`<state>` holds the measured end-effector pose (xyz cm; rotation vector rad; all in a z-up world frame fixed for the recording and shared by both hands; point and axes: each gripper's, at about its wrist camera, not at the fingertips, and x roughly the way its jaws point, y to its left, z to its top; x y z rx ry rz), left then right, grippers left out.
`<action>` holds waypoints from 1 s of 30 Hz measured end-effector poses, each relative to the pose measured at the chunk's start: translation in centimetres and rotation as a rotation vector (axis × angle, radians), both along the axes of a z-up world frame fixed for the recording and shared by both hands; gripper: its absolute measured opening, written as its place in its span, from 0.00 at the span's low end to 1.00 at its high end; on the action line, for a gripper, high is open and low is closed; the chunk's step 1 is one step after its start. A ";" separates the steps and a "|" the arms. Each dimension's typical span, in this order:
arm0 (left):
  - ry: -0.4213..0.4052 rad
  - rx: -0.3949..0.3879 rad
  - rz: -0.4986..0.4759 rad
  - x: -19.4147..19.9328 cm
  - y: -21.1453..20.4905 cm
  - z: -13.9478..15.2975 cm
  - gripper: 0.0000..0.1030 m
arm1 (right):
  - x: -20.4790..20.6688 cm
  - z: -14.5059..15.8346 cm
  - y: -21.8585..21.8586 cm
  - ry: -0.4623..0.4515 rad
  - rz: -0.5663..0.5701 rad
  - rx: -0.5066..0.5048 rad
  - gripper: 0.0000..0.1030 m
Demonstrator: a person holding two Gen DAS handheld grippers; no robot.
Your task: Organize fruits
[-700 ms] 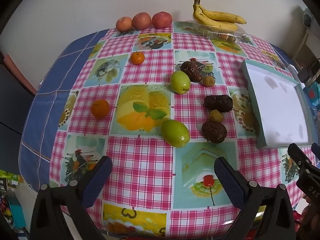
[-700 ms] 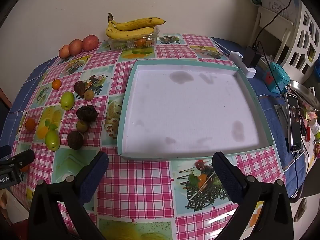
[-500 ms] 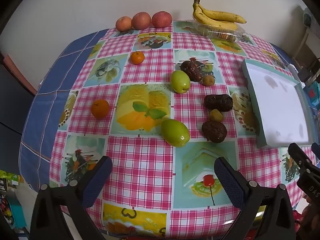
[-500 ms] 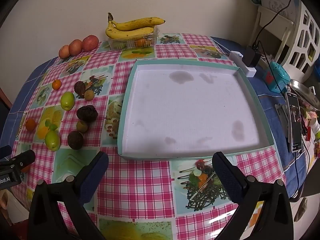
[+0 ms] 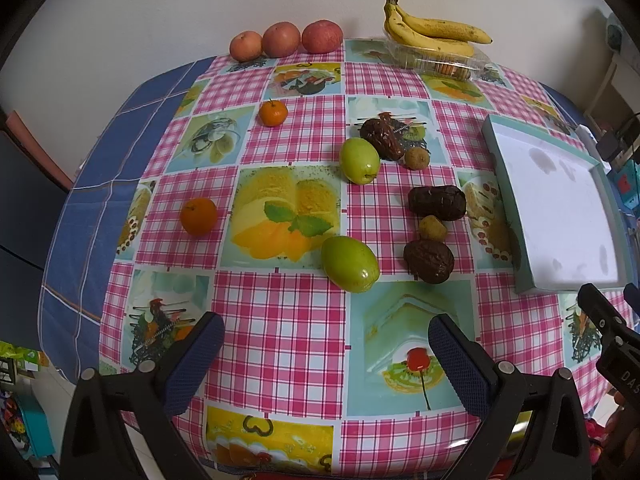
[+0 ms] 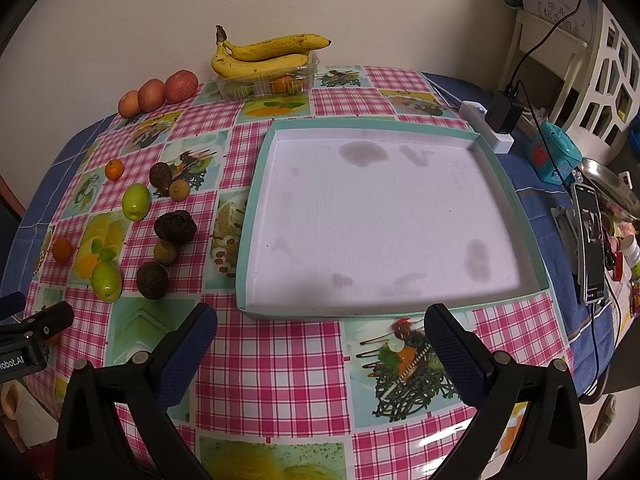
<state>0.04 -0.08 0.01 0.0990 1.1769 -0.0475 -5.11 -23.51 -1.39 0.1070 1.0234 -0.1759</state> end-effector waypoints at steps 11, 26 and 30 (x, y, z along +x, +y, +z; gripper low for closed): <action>0.002 -0.001 0.002 -0.1 0.0 -0.2 1.00 | 0.0 0.1 -0.1 0.000 0.000 0.003 1.00; 0.004 0.001 0.001 -0.1 0.0 -0.2 1.00 | 0.1 -0.1 -0.5 -0.002 0.000 0.005 1.00; 0.004 0.001 0.001 0.0 0.0 -0.2 1.00 | 0.1 0.4 -0.1 -0.003 0.001 0.006 1.00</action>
